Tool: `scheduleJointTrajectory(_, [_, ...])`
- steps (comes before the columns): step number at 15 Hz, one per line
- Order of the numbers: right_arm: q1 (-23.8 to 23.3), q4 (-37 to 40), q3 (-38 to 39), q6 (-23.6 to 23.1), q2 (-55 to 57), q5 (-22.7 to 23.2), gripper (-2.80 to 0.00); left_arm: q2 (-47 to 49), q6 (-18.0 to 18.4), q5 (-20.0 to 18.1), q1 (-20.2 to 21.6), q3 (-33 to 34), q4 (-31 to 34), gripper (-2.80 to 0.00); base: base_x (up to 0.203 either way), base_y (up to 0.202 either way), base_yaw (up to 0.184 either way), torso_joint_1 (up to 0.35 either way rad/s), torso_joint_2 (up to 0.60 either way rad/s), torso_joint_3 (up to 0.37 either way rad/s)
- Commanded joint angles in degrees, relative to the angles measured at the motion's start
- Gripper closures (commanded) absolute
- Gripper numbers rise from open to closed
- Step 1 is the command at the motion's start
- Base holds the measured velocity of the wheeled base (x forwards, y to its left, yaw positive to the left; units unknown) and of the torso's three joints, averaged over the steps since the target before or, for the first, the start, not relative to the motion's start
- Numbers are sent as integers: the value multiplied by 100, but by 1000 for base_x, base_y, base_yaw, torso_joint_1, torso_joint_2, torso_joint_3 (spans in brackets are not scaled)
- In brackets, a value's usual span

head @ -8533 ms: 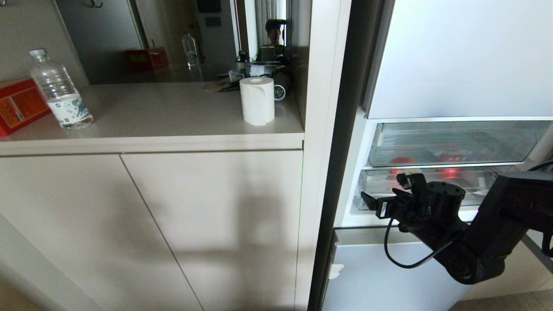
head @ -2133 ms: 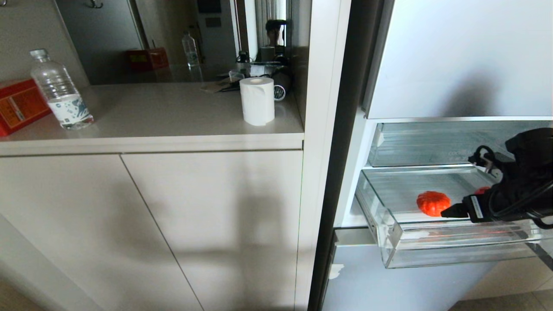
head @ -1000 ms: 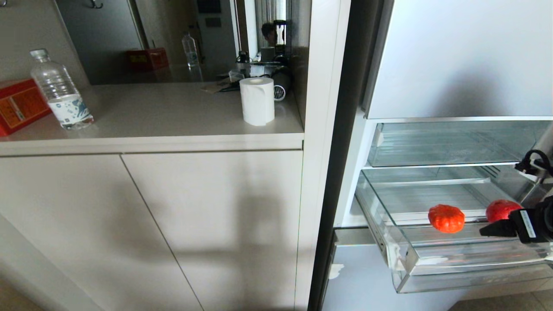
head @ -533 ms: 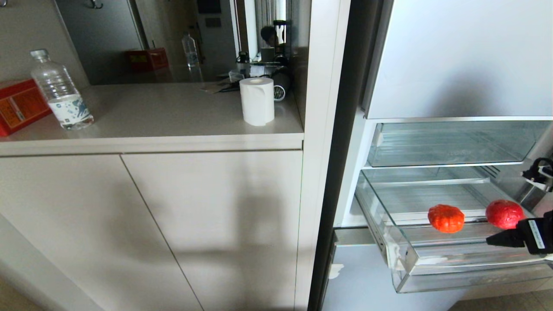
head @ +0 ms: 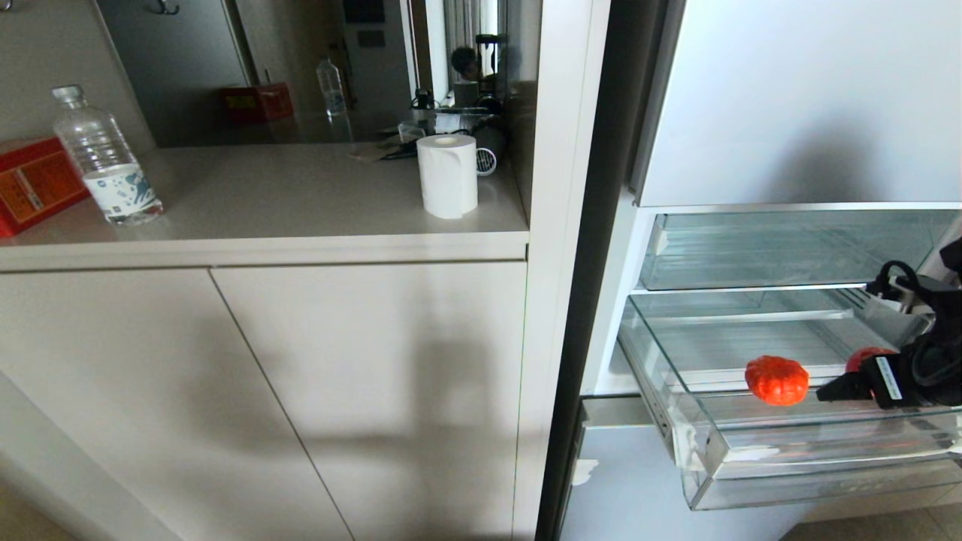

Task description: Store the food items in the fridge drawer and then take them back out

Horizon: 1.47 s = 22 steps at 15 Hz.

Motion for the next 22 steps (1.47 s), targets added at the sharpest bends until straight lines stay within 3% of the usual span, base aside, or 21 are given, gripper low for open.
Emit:
scheduleJointTrajectory(1, [-14, 41, 195, -44, -11, -158, -280, 9, 0, 1, 1, 0, 2, 0, 0, 0, 0, 0, 0, 0])
scheduleJointTrajectory(4, [-3, 52, 497, -200, -317, -402, -280, 9, 0, 1, 1, 0, 2, 0, 0, 0, 0, 0, 0, 0])
scheduleJointTrajectory(13, [51, 42, 905, -186, -667, -478, -280, 9, 0, 1, 1, 0, 2, 0, 0, 0, 0, 0, 0, 0])
scheduleJointTrajectory(16, [304, -222, 530, -146, -293, -229, -280, 9, 0, 1, 1, 0, 2, 0, 0, 0, 0, 0, 0, 0])
scheduleJointTrajectory(22, [475, -447, -725, -152, 665, -328, -280, 9, 0, 1, 1, 0, 2, 0, 0, 0, 0, 0, 0, 0])
